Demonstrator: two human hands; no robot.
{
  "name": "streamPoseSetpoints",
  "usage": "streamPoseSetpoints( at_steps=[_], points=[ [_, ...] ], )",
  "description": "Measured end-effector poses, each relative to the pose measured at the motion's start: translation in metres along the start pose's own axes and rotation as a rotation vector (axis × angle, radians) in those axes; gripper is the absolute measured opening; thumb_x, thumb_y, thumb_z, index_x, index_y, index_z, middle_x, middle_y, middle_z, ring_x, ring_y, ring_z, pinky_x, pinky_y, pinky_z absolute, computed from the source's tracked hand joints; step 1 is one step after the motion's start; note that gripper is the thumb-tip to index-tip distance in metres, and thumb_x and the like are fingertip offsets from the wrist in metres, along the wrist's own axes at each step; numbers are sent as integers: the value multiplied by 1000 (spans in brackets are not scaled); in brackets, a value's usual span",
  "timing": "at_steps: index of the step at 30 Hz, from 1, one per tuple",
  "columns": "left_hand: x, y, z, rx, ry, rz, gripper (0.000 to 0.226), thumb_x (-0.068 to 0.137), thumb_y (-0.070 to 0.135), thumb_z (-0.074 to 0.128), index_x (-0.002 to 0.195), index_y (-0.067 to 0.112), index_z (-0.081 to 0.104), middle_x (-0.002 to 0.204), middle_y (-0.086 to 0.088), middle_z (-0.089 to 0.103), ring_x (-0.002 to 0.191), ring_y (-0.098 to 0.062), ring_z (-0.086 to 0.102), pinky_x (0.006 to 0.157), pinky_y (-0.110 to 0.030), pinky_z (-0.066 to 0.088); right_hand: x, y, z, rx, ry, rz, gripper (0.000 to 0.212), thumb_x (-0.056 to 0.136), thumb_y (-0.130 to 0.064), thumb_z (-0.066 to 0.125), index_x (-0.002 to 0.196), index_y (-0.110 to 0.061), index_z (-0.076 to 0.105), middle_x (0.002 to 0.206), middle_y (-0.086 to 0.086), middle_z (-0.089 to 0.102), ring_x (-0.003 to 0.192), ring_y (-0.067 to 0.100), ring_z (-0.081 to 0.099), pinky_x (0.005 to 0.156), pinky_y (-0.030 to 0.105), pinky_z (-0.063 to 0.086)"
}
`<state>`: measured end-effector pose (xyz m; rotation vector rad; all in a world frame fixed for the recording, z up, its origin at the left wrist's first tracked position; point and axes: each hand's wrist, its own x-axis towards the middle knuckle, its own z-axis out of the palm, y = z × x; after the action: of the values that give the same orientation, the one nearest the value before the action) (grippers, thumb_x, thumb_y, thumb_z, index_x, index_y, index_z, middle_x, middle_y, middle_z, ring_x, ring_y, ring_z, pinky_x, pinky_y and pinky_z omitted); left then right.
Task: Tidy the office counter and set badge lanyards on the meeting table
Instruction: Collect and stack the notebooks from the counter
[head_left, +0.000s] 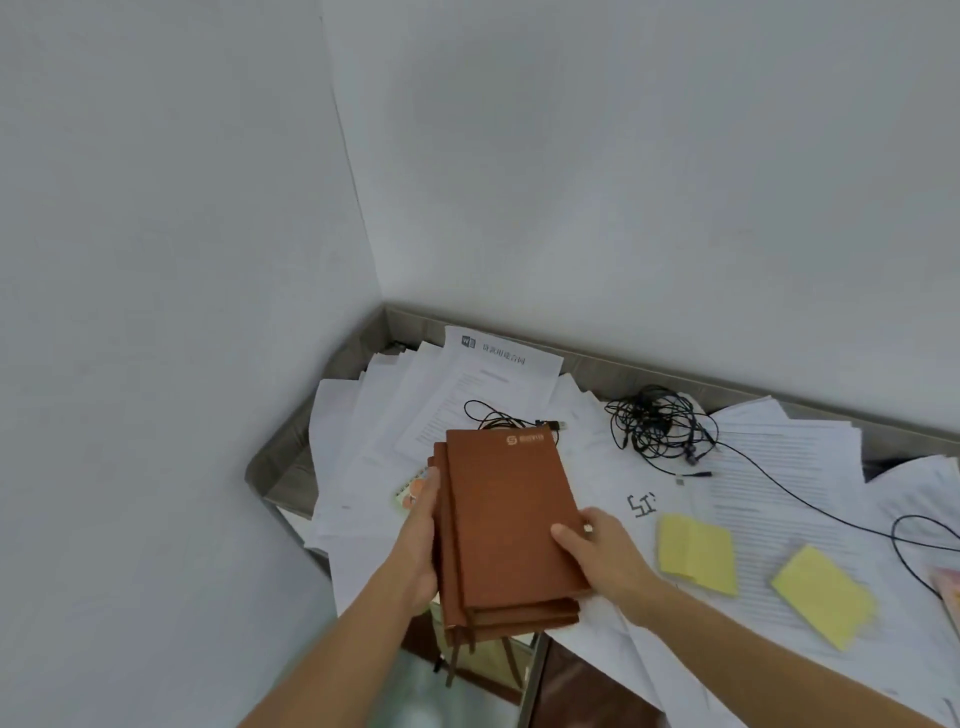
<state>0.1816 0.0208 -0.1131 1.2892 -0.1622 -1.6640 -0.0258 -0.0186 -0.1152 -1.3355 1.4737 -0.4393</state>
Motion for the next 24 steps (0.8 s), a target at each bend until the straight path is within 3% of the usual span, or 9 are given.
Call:
streamPoseSetpoints(
  at_steps=[3, 5, 8, 11, 14, 18, 21, 24],
  points=[
    [-3, -3, 0, 86, 55, 27, 48, 79, 36, 76, 119, 12, 65, 104, -16, 73, 95, -34, 71, 83, -49, 57, 5, 1, -7, -528, -55, -74, 43, 87, -57, 60, 95, -15, 63, 89, -1, 70, 79, 17, 68, 73, 35, 57],
    [-4, -5, 1, 116, 76, 67, 48, 78, 24, 78, 121, 12, 62, 102, -15, 74, 92, -34, 72, 75, -46, 59, 7, -5, -15, -655, -99, -68, 52, 79, -66, 64, 101, -19, 62, 92, -5, 69, 84, 14, 67, 73, 31, 54],
    [-16, 8, 14, 143, 3, 169, 43, 80, 18, 76, 120, 15, 60, 101, -12, 74, 91, -31, 72, 71, -42, 59, 10, -15, -35, -194, -282, 10, 65, 74, -48, 79, 128, -29, 48, 113, -5, 65, 102, 13, 64, 84, 34, 54],
    [-28, 37, 36, 246, -159, 296, 42, 83, 15, 72, 122, 21, 59, 110, -8, 72, 99, -29, 70, 78, -43, 59, 9, -37, -61, 119, -470, -10, 56, 79, -23, 78, 129, -22, 54, 119, -3, 69, 110, 19, 66, 98, 45, 51],
    [-35, 62, 58, 445, -211, 431, 44, 83, 12, 72, 122, 25, 57, 114, -3, 70, 100, -25, 69, 79, -38, 58, 6, -61, -78, 118, -415, -180, 44, 82, -5, 71, 122, -17, 59, 117, 2, 71, 109, 21, 67, 96, 41, 52],
    [-29, 67, 72, 688, -185, 457, 50, 82, 3, 72, 120, 29, 52, 118, 5, 64, 105, -17, 63, 82, -32, 53, 4, -63, -88, 117, -283, -295, 48, 83, 9, 66, 121, -16, 55, 114, 2, 71, 107, 17, 68, 89, 30, 54],
    [-23, 53, 69, 738, -200, 427, 55, 72, -7, 69, 117, 21, 56, 117, -5, 67, 100, -14, 66, 71, -23, 54, 0, -48, -85, 14, -182, -305, 49, 81, 15, 65, 110, -23, 54, 98, -5, 69, 89, -4, 66, 73, 15, 51],
    [-25, 43, 68, 835, -228, 412, 63, 74, -10, 68, 124, 23, 50, 107, 5, 64, 89, -4, 62, 56, -11, 49, -3, -39, -85, 44, -121, -313, 45, 78, 15, 69, 104, -20, 58, 90, -9, 68, 80, -3, 66, 65, 10, 48]
  ],
)
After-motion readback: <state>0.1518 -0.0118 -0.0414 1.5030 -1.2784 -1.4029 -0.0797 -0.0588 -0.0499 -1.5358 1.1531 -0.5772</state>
